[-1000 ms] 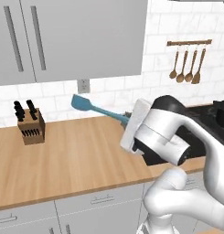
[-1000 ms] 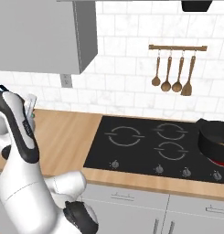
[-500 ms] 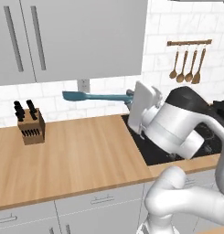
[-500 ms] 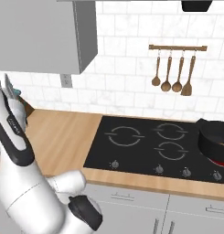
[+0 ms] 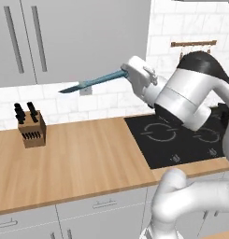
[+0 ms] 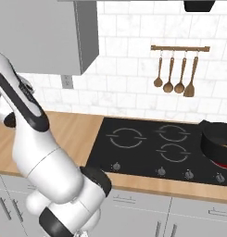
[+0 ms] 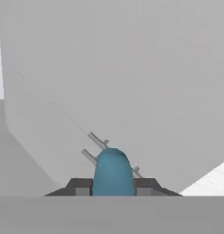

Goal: Put the eggplant and sweet potato in the pot. Retrieve the spatula and lightly stir the vegetables in the pot.

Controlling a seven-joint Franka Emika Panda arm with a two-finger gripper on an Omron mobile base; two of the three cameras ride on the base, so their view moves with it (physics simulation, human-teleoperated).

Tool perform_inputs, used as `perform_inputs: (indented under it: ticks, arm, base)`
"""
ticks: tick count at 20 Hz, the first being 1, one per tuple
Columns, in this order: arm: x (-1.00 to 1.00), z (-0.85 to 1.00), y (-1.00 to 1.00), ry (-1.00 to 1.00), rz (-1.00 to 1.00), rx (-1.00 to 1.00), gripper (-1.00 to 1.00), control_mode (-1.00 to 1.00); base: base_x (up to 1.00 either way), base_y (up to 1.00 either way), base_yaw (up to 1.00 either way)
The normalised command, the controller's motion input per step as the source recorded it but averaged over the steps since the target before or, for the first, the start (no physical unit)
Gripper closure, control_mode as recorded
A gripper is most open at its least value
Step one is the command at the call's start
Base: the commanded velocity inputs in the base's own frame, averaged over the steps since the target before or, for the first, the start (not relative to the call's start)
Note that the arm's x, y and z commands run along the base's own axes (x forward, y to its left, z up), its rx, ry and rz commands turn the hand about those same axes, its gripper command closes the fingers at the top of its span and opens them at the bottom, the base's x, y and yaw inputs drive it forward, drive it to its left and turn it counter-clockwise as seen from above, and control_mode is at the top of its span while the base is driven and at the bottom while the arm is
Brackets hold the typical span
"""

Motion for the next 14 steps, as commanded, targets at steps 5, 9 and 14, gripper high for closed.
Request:
perform_inputs:
  ticks: [5, 9, 14]
  arm:
    - [-0.15, 0.95, -0.52, -0.14, -0.03, -0.07, 1.0, -1.0]
    - [-0.08, 0.46, -0.79, -0.01, -0.16, -0.03, 1.0, -1.0]
    - [0.0, 0.07, -0.54, -0.11, -0.3, -0.29, 1.0, -1.0]
  base:
    - [0.0, 0.0, 0.0]
    - [0.0, 0.0, 0.0]
    - [0.0, 0.0, 0.0]
